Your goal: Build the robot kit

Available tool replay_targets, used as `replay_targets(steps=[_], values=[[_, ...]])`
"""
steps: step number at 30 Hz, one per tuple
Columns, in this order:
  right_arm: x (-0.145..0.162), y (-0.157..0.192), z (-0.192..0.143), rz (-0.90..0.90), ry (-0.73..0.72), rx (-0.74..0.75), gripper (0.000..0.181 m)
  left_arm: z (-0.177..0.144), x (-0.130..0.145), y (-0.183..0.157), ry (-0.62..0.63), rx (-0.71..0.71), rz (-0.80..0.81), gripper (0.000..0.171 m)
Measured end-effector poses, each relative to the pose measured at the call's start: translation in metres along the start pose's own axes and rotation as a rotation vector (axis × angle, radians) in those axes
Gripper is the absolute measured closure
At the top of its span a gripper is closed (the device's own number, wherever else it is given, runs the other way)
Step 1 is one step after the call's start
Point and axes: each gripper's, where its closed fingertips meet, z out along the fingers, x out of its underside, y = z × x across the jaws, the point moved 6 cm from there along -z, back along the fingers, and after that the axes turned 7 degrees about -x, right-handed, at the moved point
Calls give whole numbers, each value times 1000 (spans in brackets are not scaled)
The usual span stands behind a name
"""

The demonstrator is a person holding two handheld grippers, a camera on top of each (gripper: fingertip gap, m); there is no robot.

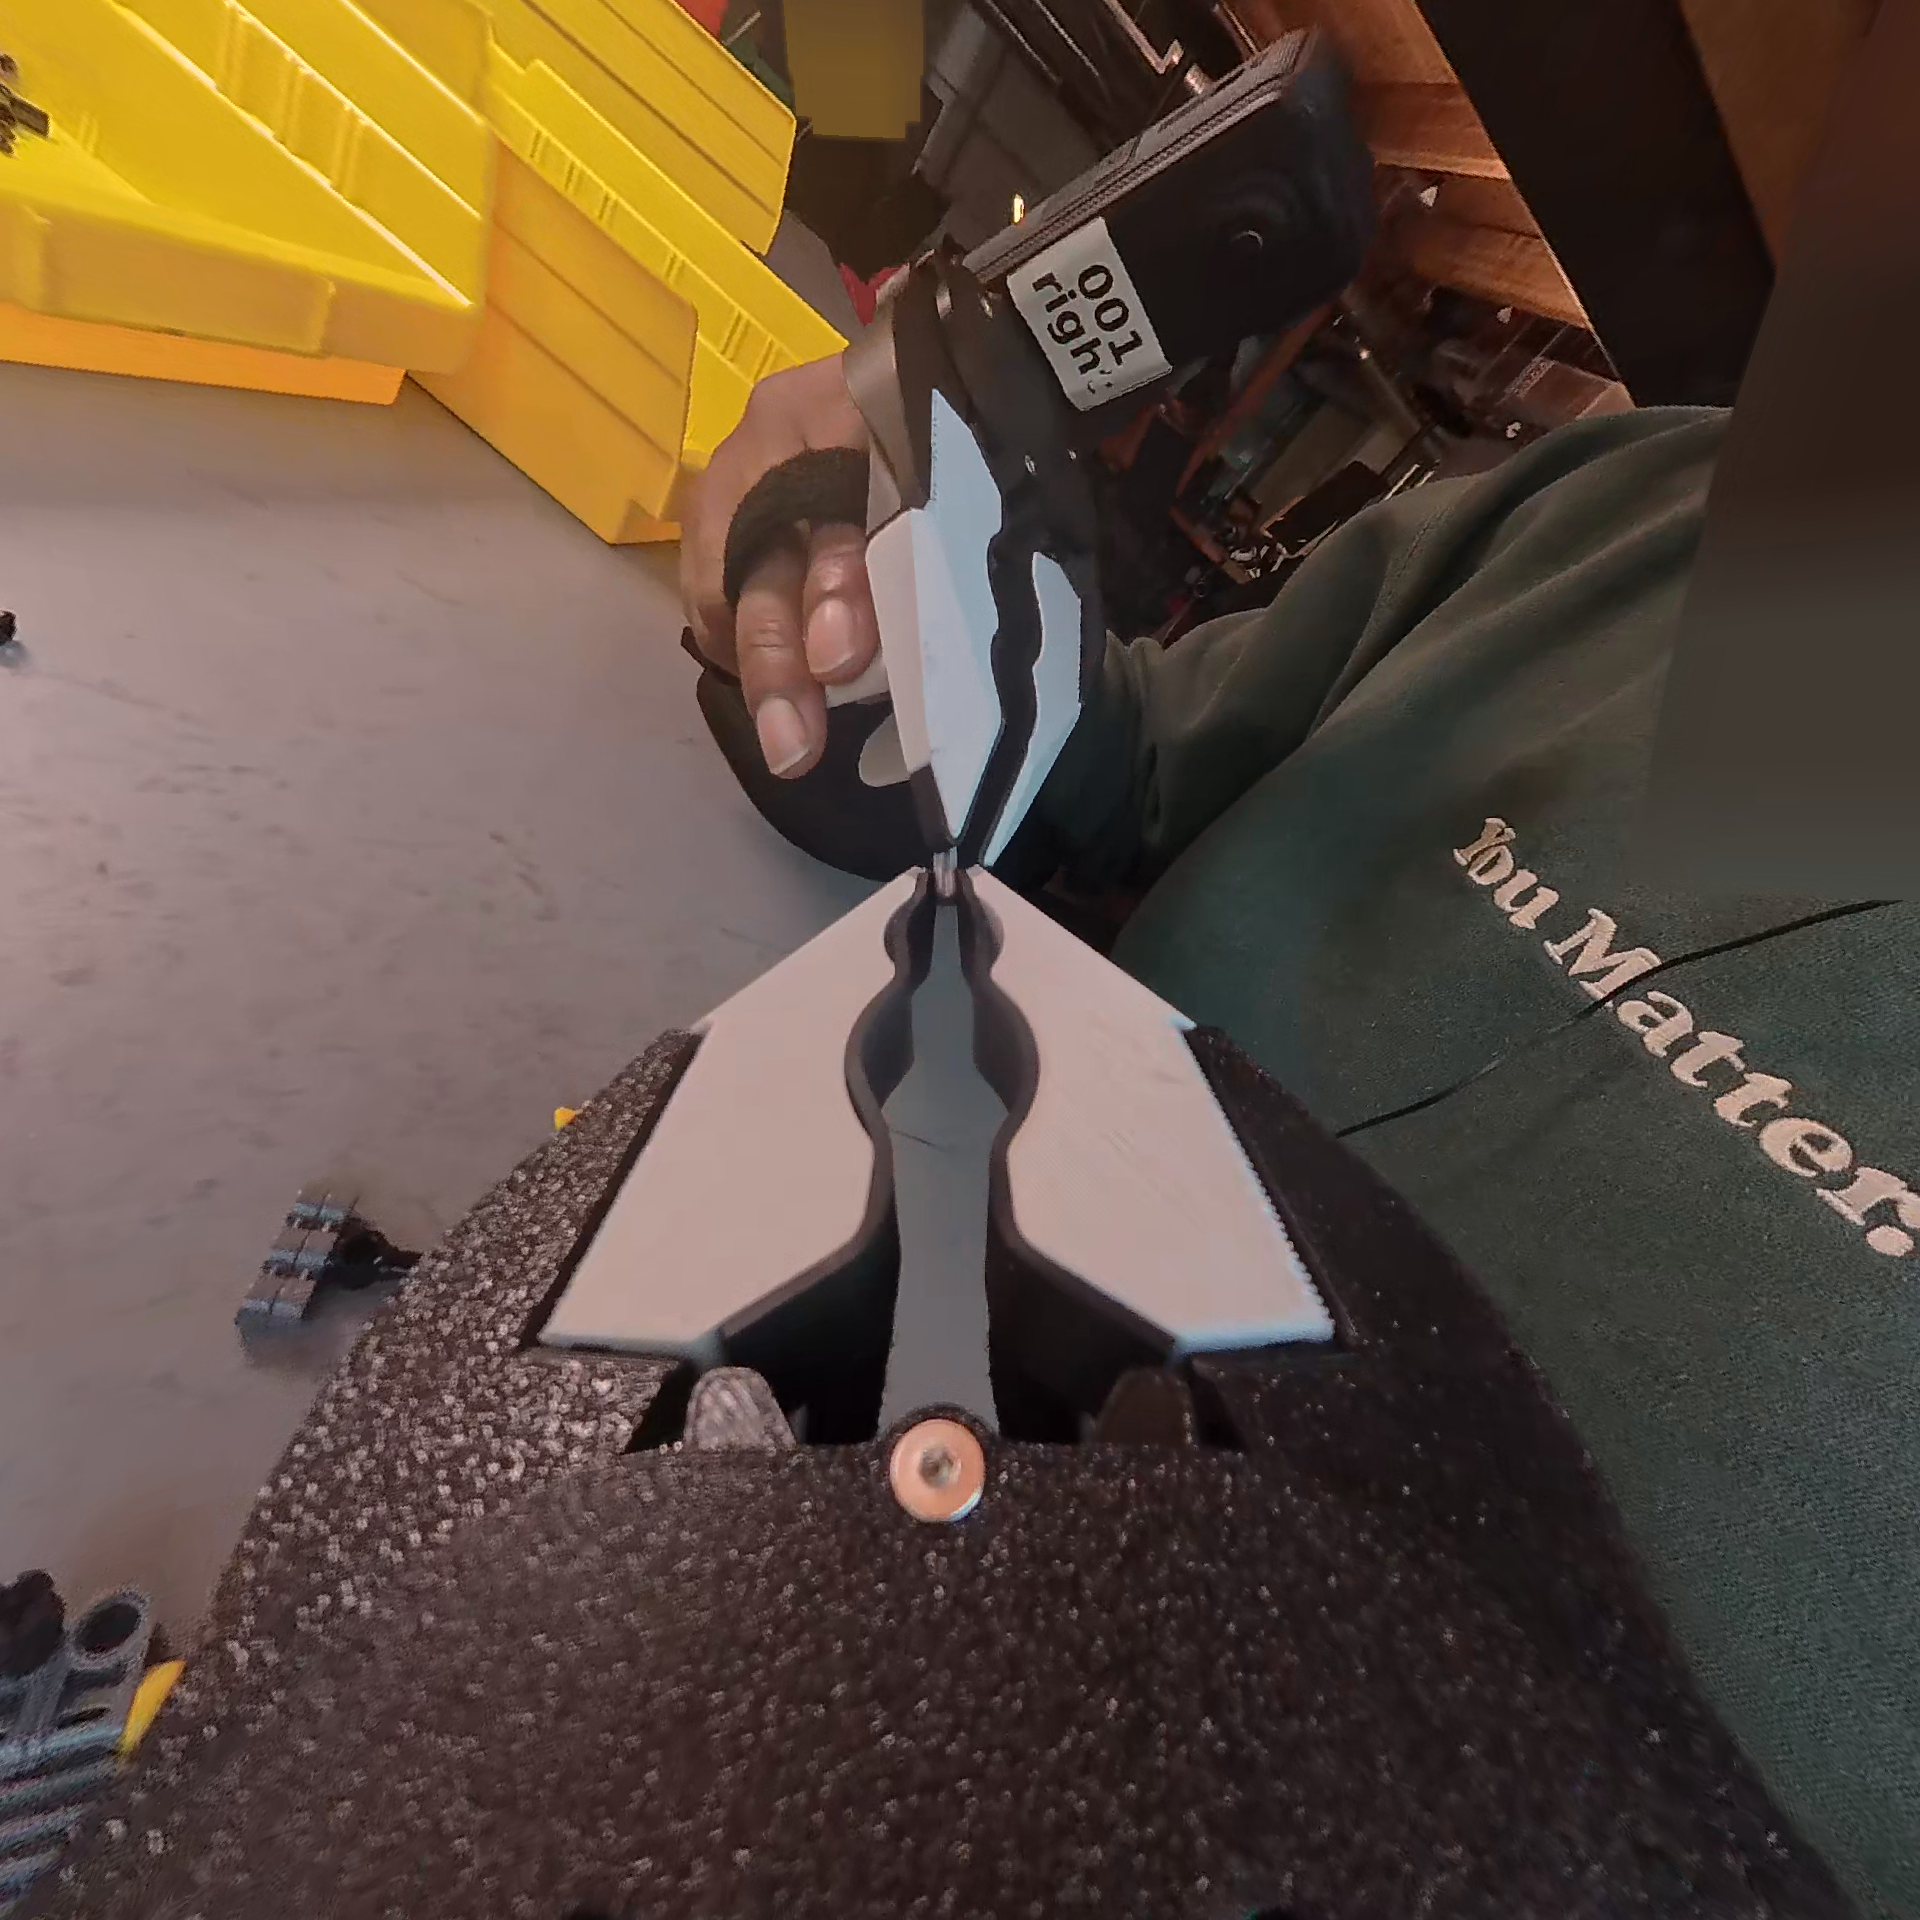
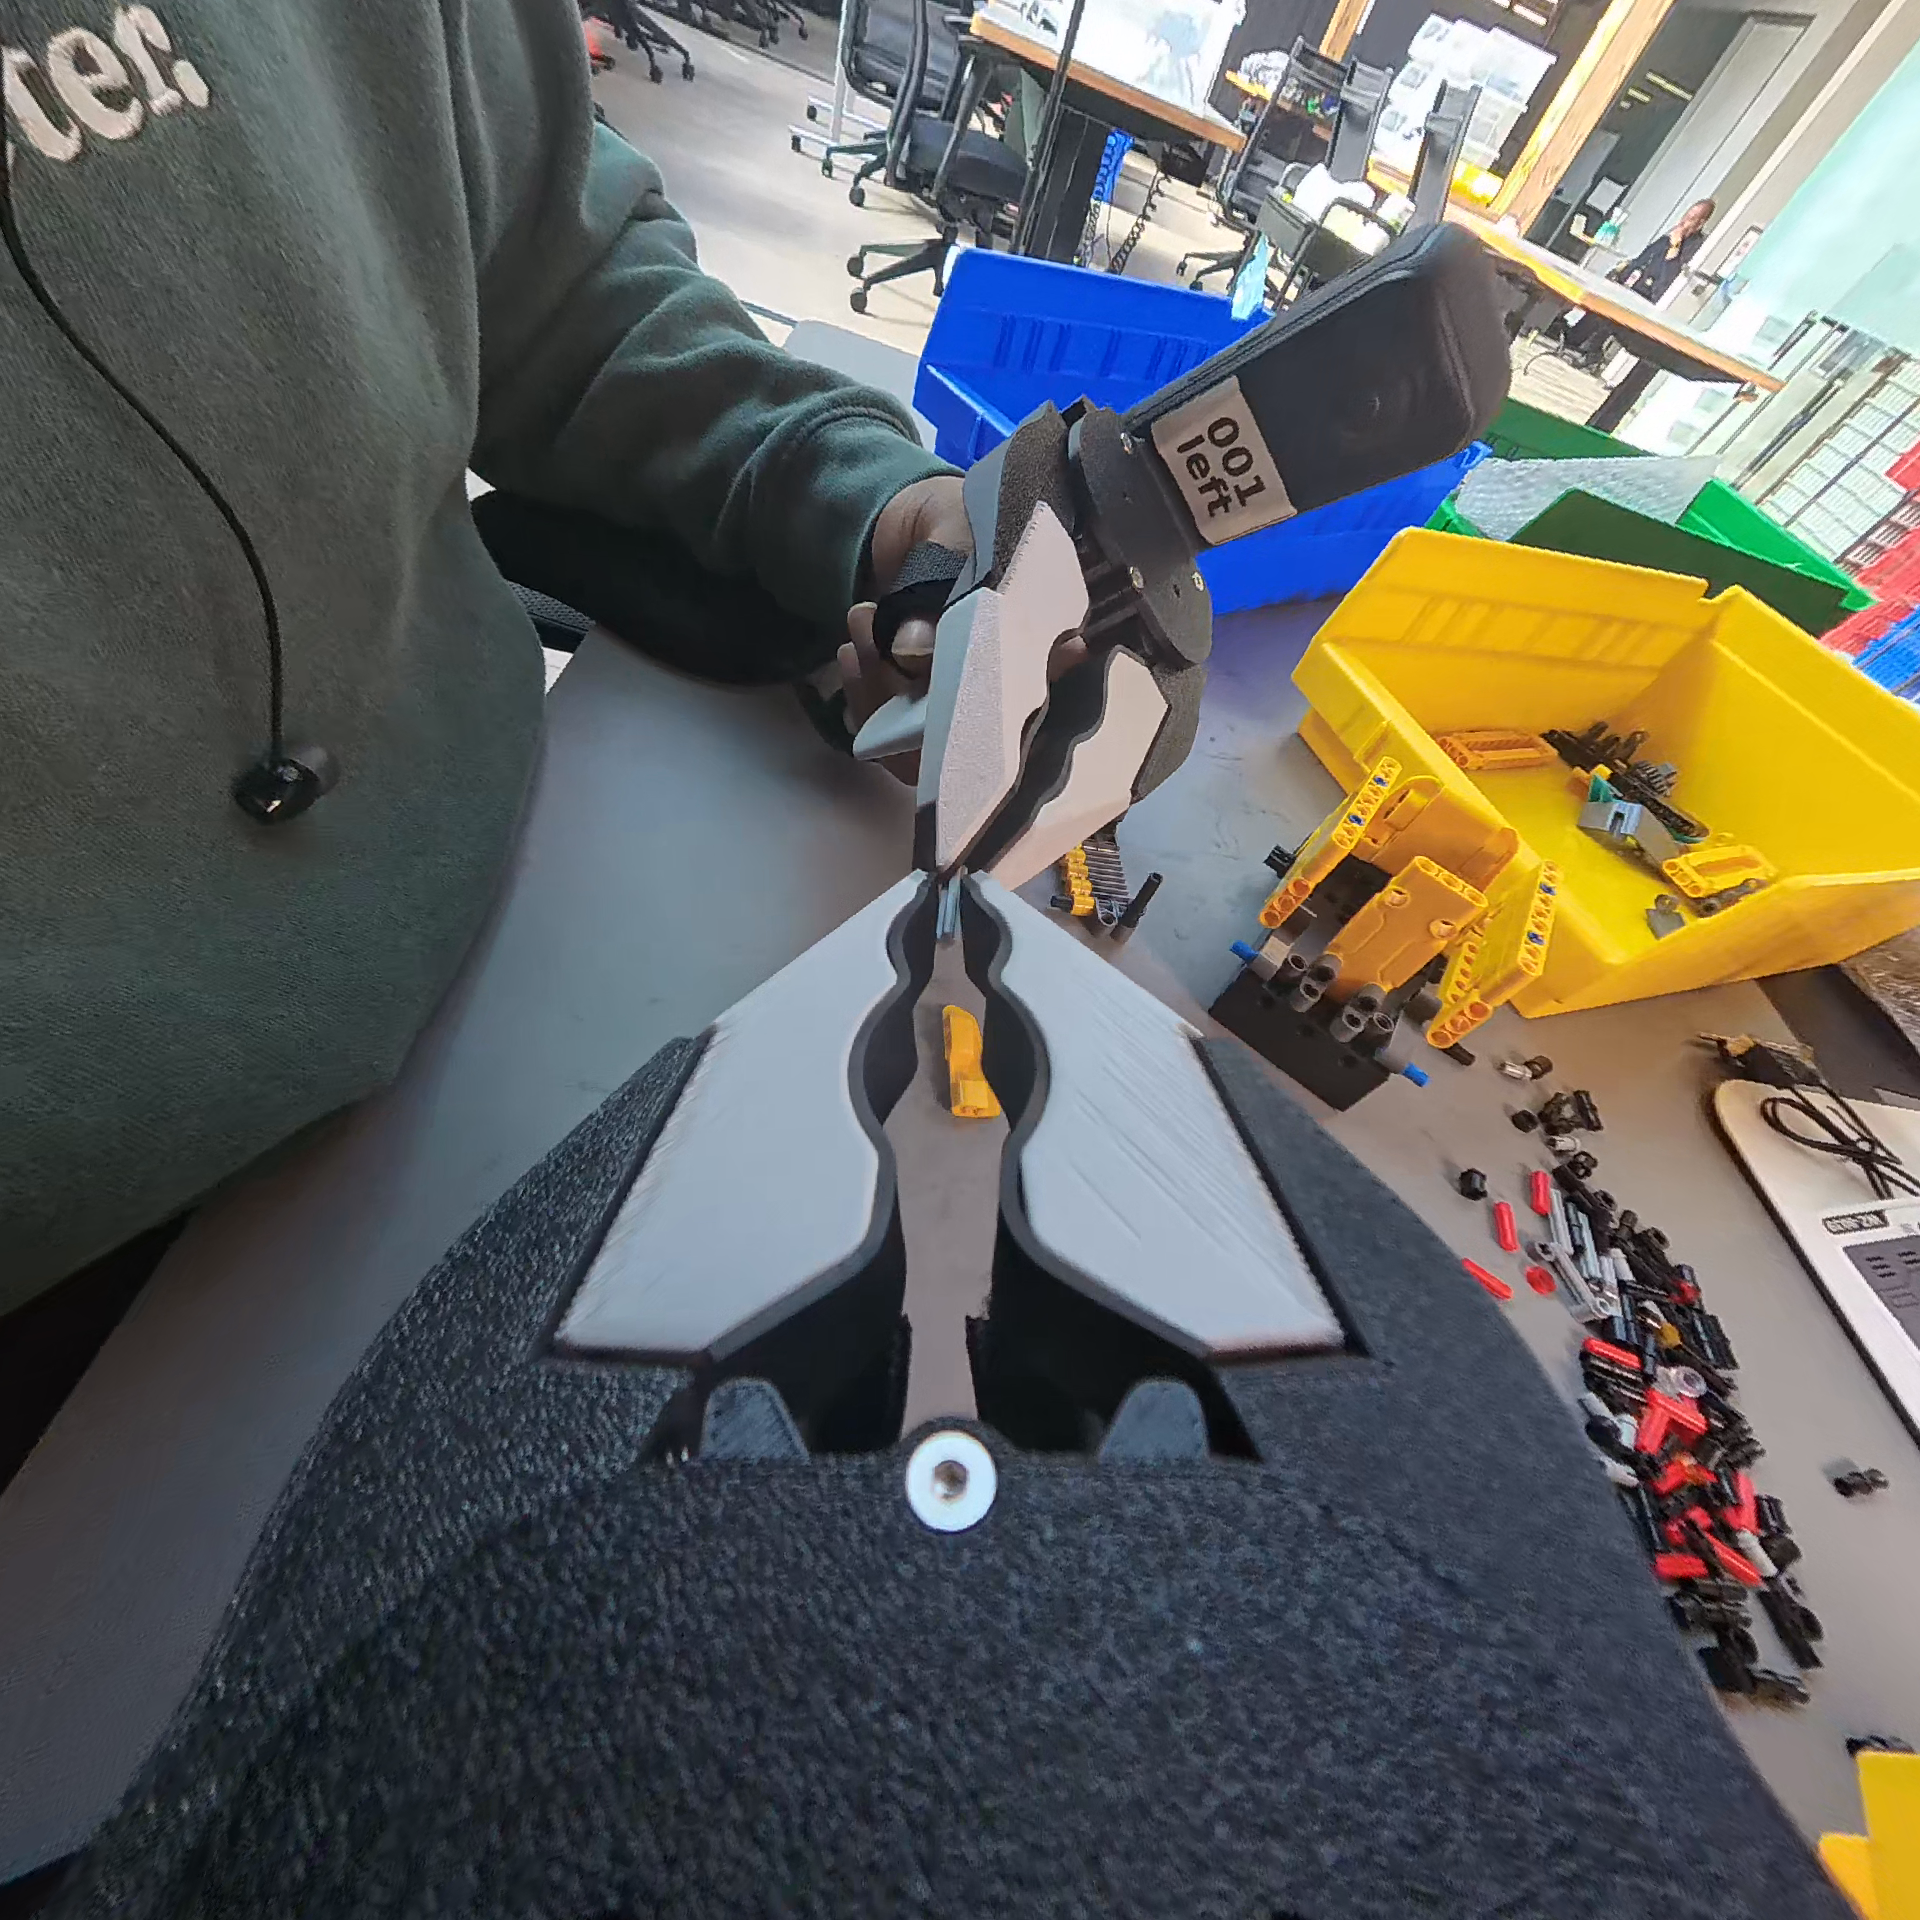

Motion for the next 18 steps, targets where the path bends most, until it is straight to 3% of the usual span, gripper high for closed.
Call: replay_targets(steps=[18], values=[[-3,0,-3,-12,-21,12,175,-2,-3,-2,-29,40,-34,169]])
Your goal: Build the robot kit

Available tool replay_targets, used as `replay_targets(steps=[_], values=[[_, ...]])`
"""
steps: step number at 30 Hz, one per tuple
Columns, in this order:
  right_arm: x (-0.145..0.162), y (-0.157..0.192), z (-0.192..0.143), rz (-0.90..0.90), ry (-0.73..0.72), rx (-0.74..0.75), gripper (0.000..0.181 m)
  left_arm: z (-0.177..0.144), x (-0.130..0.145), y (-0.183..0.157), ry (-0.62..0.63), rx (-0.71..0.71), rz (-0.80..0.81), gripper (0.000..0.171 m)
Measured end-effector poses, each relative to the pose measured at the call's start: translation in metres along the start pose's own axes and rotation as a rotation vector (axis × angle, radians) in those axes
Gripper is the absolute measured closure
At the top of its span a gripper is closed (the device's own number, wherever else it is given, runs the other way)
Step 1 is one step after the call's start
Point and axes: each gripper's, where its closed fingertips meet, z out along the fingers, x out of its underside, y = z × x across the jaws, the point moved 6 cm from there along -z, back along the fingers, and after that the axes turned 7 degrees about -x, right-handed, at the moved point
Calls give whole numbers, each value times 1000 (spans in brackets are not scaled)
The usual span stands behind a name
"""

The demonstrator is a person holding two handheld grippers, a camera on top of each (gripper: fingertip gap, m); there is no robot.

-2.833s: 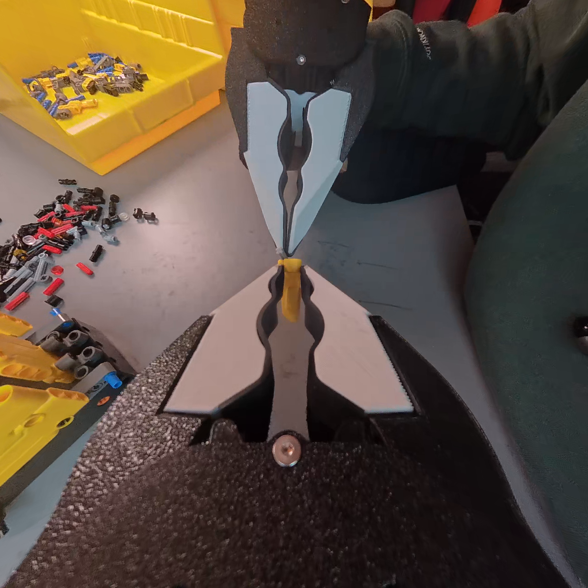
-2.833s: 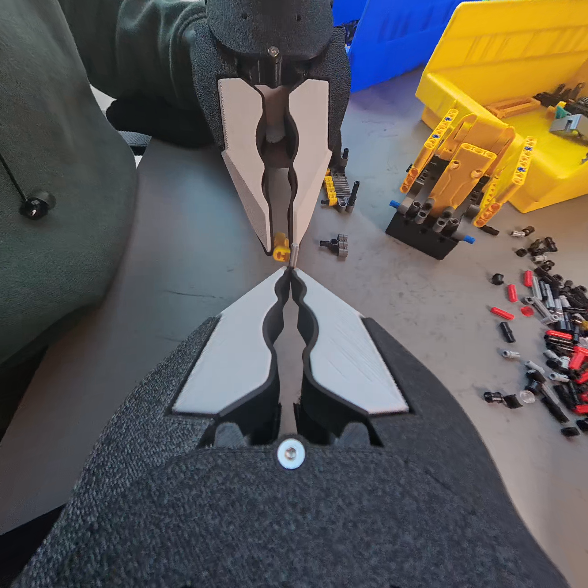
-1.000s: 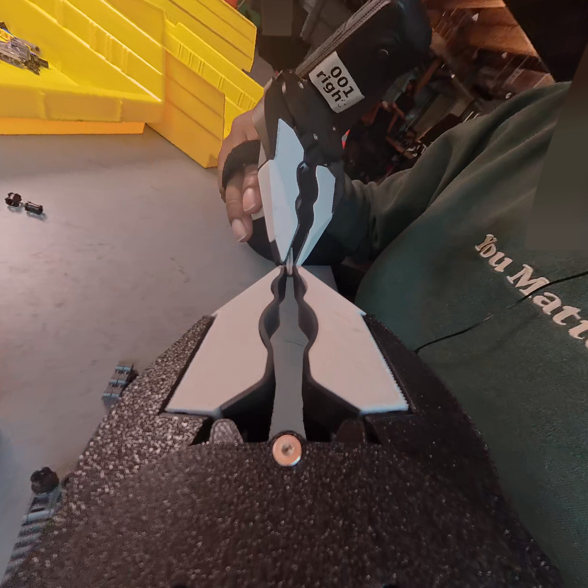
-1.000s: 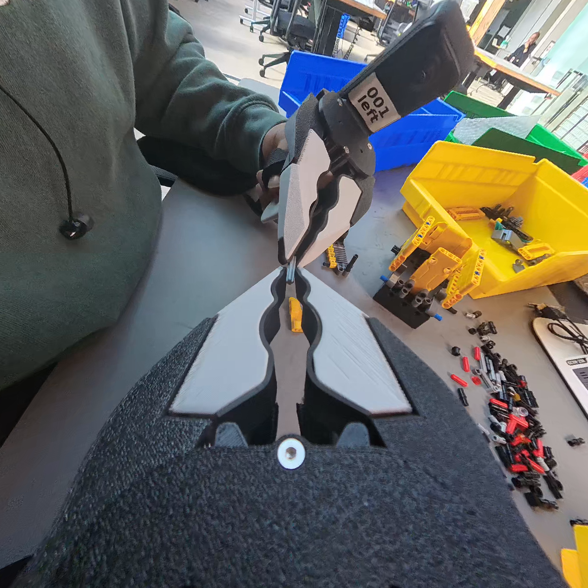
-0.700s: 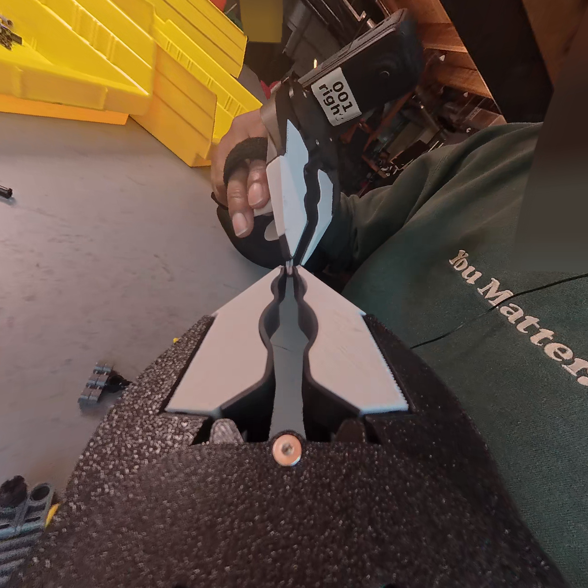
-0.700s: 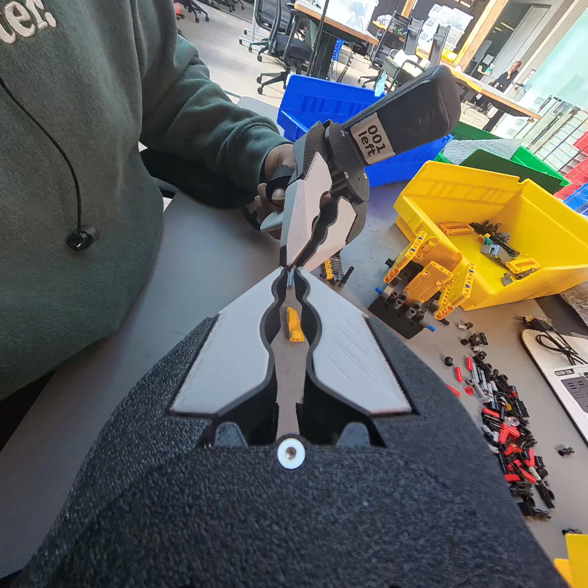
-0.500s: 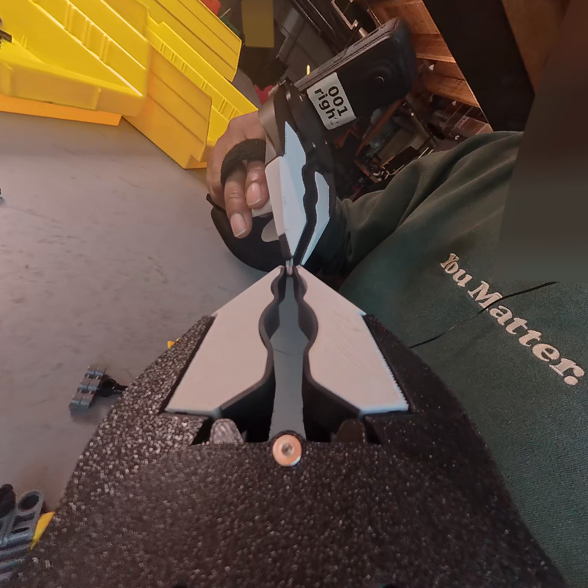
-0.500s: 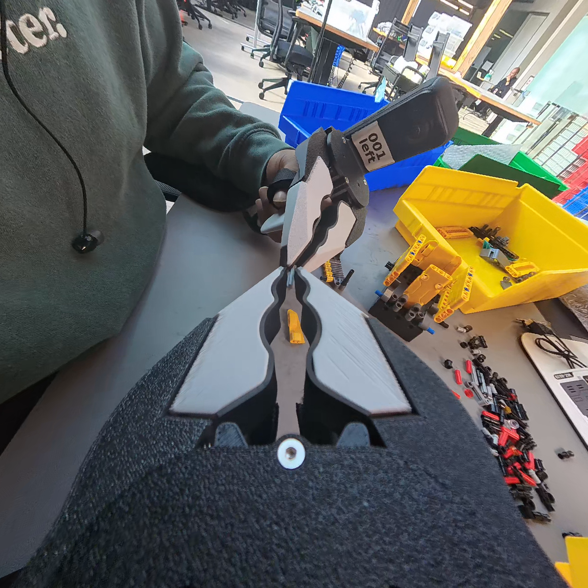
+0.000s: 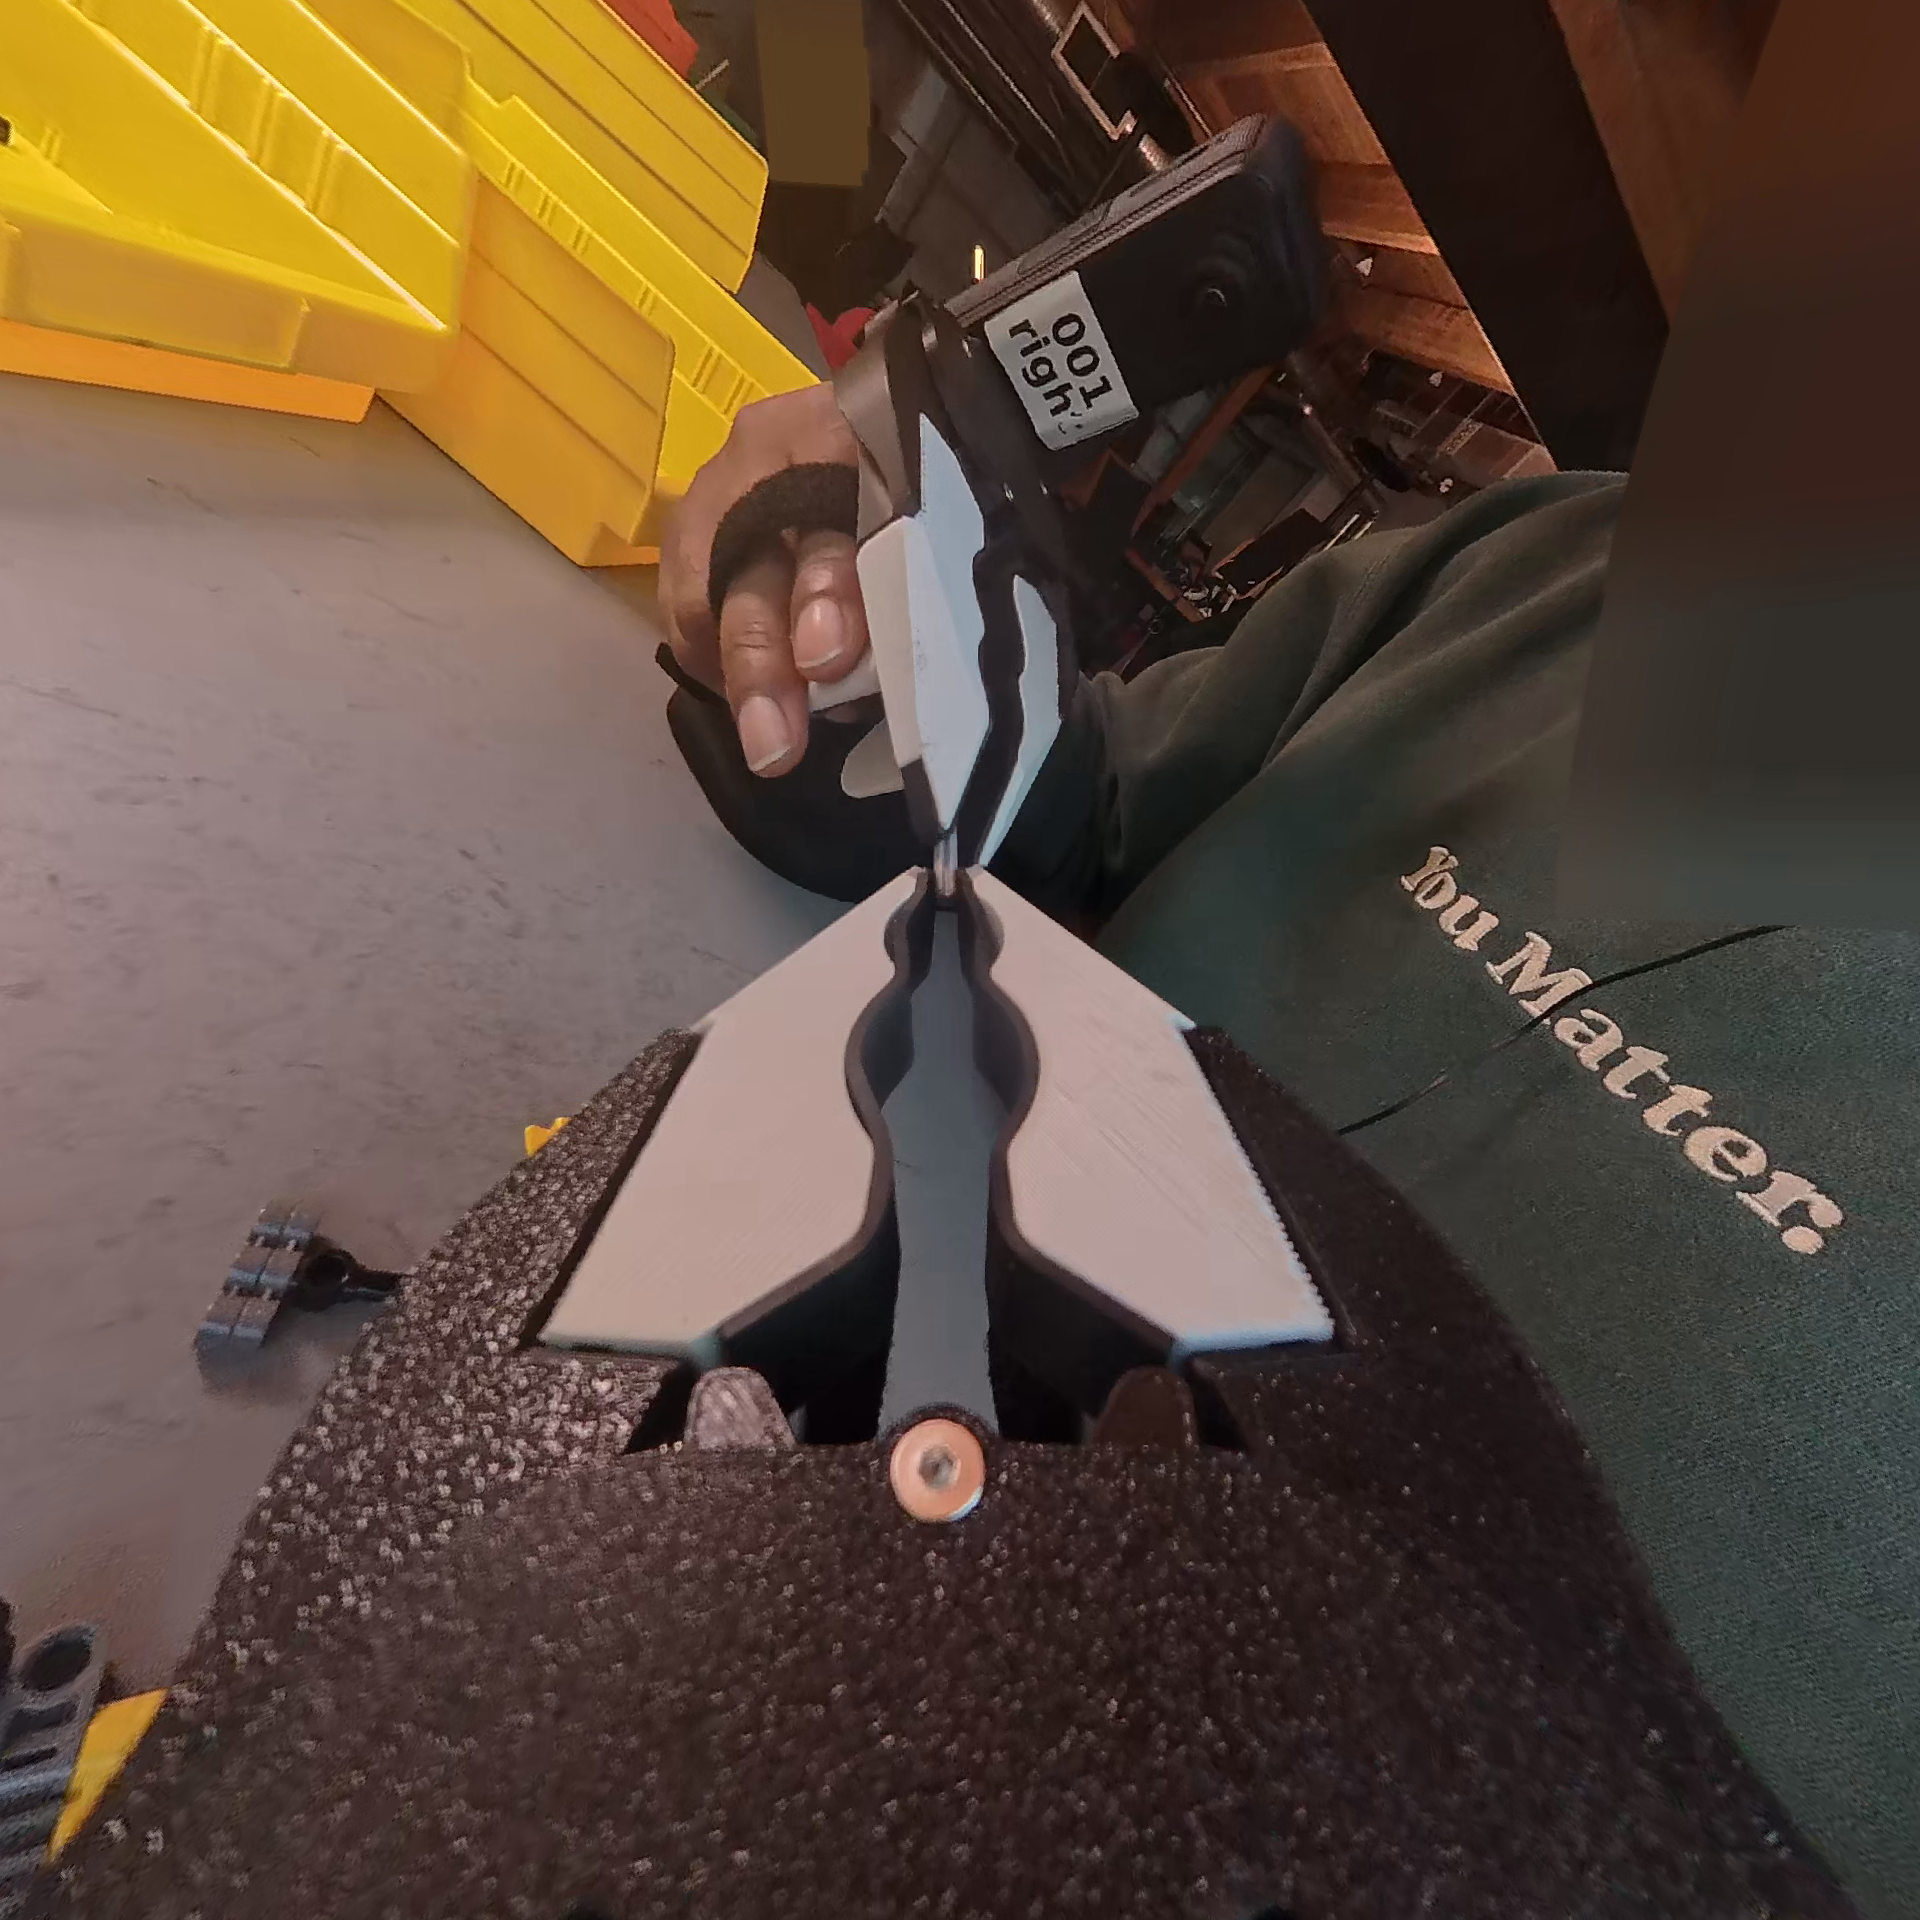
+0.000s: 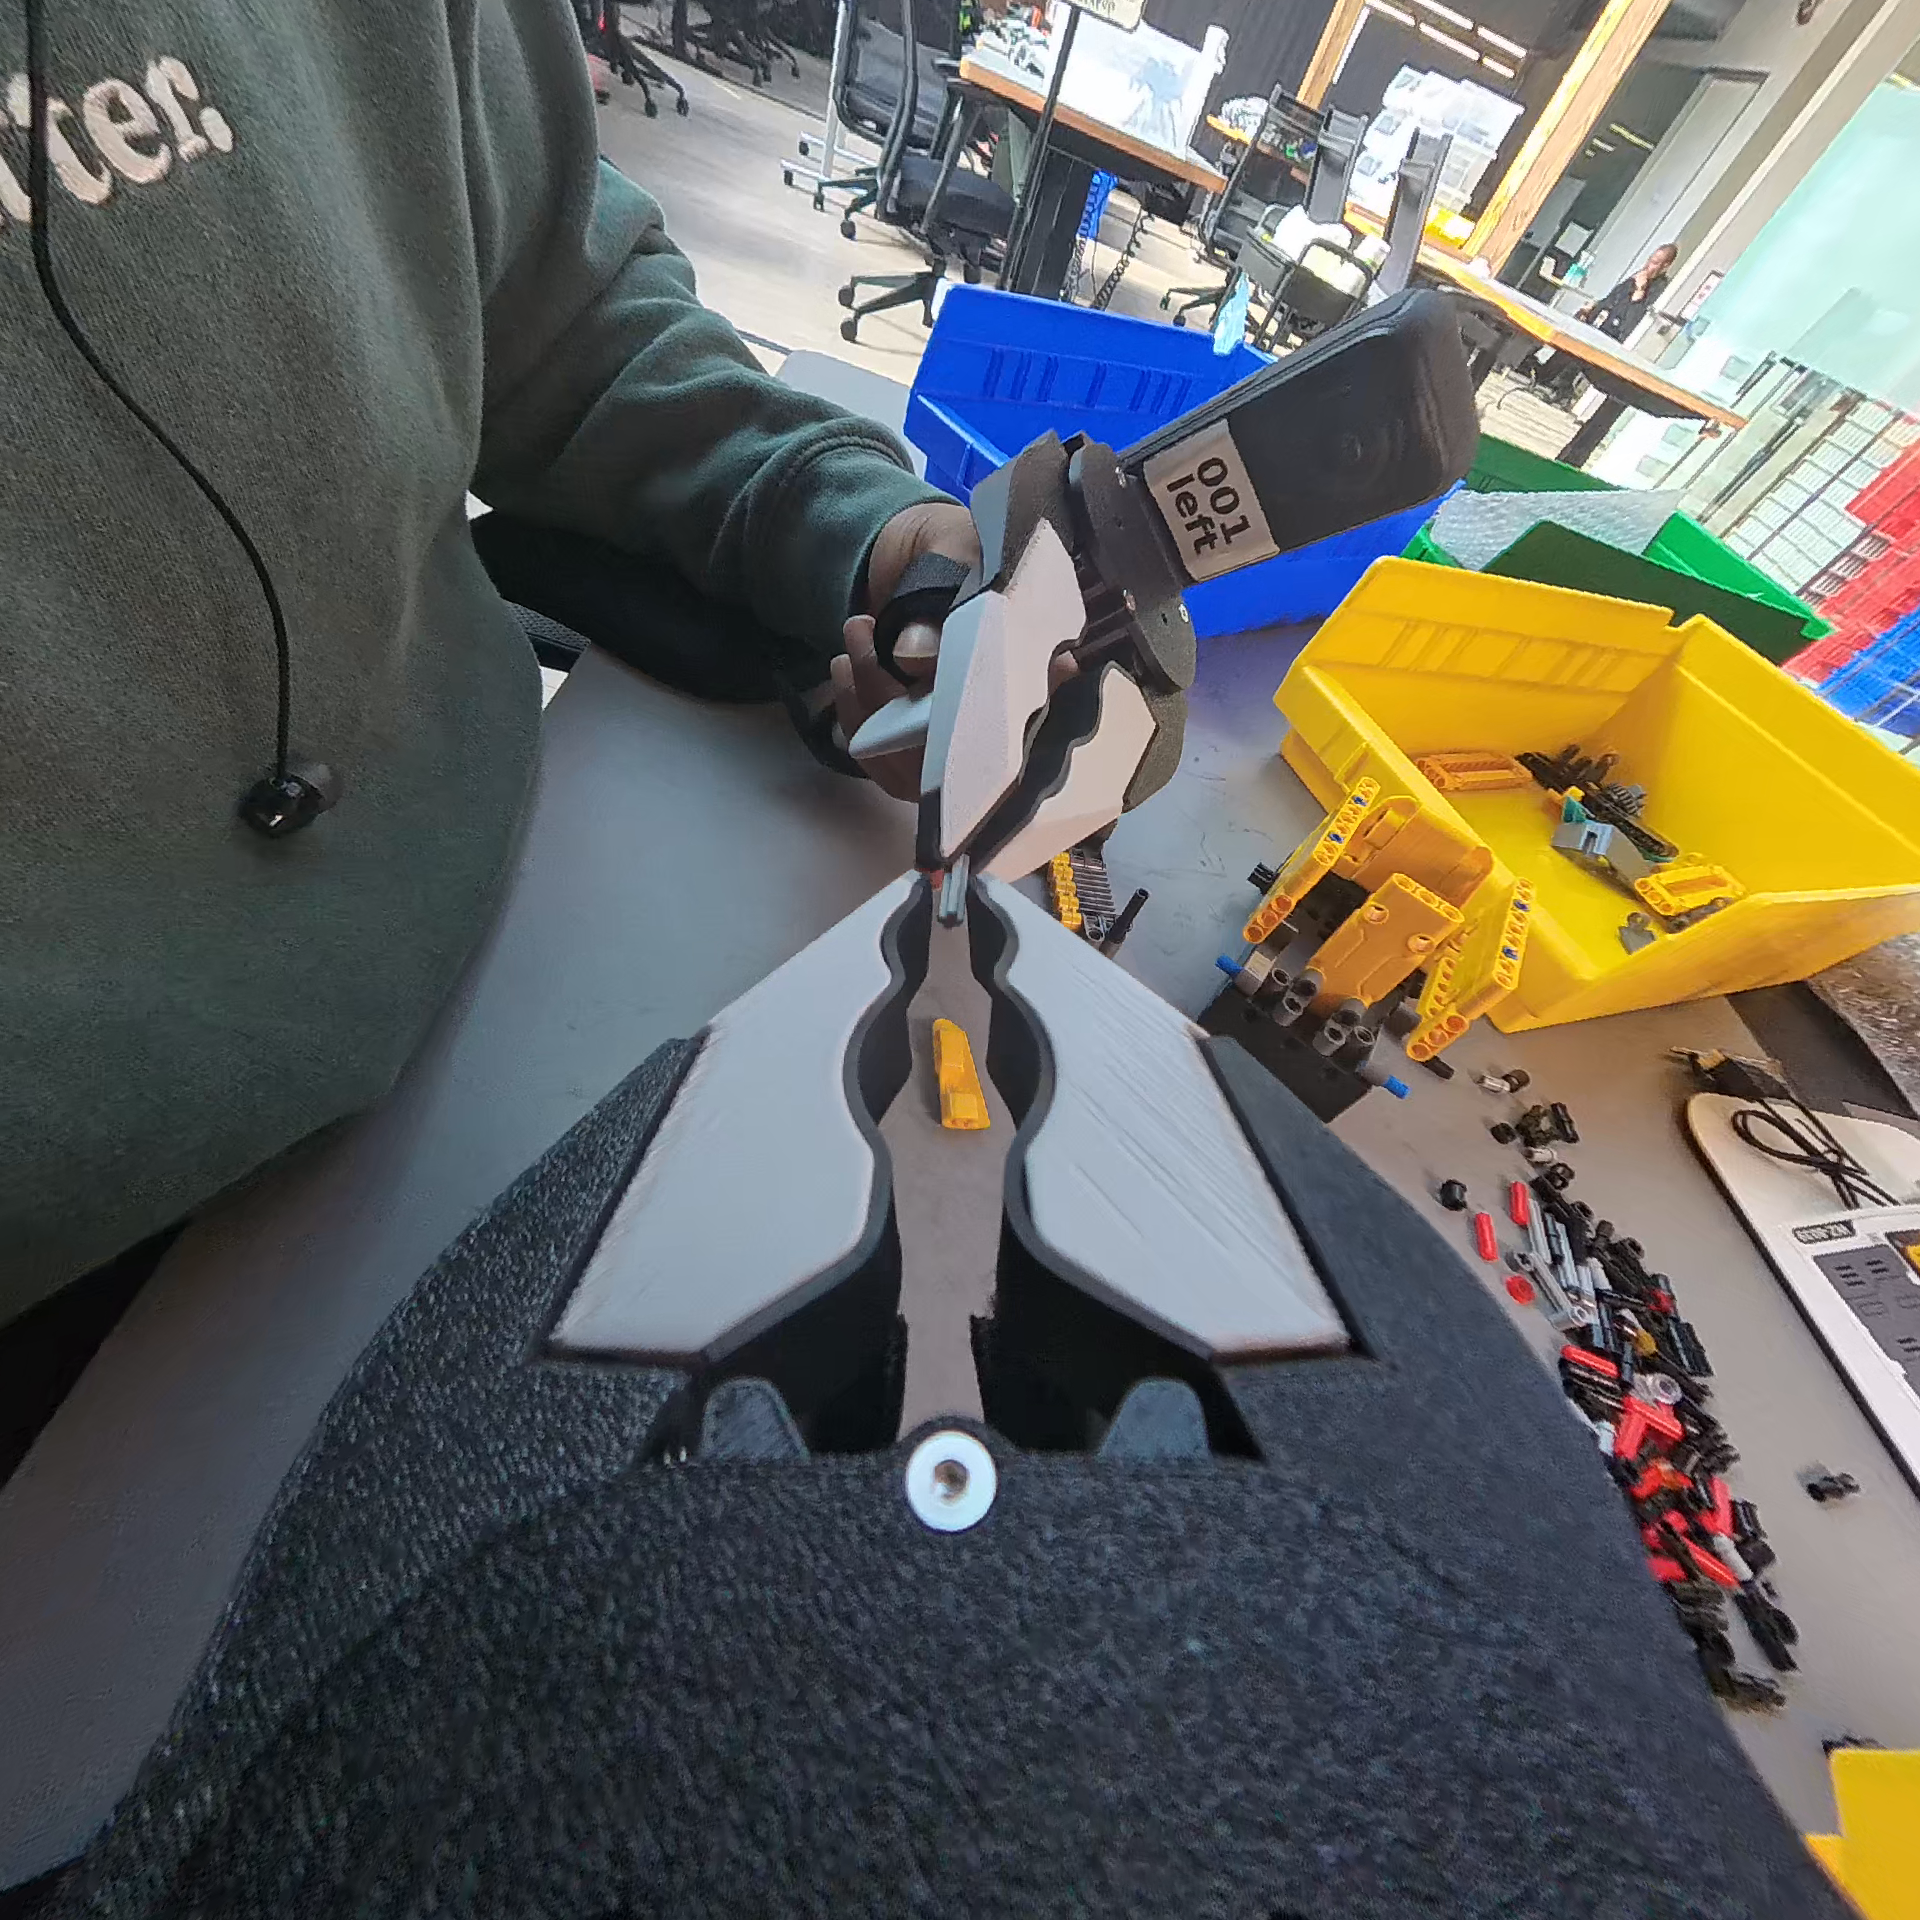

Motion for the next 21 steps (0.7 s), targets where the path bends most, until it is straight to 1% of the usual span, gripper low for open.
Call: replay_targets(steps=[9,12,14,18,21], values=[[0,0,1,-3,4,5,177,0,0,-1,-2,10,-6,169],[2,-3,2,12,11,14,178,0,-1,2,-4,-15,-4,169],[6,-5,1,37,24,7,178,0,0,4,22,-92,74,168],[22,-16,-12,103,59,39,178,-4,11,20,166,-390,336,161],[36,-25,-17,133,125,80,178,1,27,30,292,-492,422,161]])
